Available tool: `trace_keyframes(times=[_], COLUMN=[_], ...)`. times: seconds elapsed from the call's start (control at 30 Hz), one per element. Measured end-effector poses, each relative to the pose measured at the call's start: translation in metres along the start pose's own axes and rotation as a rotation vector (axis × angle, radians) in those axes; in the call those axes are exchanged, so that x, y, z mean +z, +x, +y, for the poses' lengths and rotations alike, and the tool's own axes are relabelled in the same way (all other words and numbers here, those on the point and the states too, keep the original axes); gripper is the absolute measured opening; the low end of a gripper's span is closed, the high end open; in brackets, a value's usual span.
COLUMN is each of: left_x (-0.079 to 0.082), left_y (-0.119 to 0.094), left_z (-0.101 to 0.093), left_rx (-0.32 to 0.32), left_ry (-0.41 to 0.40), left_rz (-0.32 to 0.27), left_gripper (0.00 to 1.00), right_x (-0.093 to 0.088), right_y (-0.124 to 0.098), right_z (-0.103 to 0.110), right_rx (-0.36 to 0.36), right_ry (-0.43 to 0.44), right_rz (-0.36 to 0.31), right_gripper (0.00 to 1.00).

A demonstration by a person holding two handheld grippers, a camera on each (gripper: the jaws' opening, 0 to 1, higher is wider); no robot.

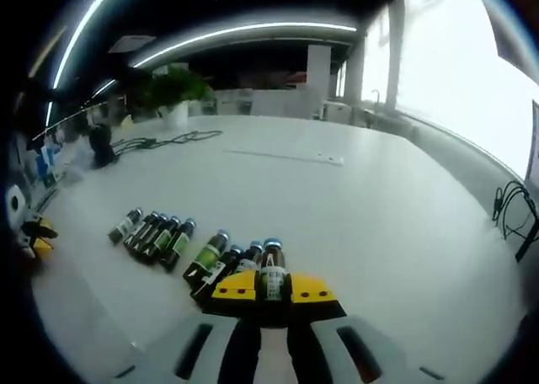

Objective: Grip medicine bottles put into box

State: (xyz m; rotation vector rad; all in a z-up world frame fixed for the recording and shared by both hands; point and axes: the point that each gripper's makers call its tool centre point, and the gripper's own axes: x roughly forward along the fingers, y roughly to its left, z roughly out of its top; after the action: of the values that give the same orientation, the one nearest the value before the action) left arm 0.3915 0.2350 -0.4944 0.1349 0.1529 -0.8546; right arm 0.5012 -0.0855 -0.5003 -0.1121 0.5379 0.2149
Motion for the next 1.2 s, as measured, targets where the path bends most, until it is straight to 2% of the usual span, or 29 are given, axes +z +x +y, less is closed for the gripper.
trace_keyframes(times=[0.53,0.67,1.2], left_x=[0.000,0.000,-0.001], left_y=[0.000,0.000,-0.001], left_z=[0.001,0.001,0.001], left_rx=[0.003,0.002,0.005], left_ry=[0.001,0.001,0.002], left_rz=[0.002,0.002,0.003], left_gripper=[0.10,0.10,0.10], right_x=[0.004,0.006,-0.011], right_y=[-0.030,-0.037,-0.059], right_z=[0.014,0.015,0.028], right_rx=[0.002,-0.016,-0.005], right_ry=[-0.015,-0.032,-0.003], right_rz=[-0.058,-0.080,-0.089], right_gripper=[0.07,0.07,0.07])
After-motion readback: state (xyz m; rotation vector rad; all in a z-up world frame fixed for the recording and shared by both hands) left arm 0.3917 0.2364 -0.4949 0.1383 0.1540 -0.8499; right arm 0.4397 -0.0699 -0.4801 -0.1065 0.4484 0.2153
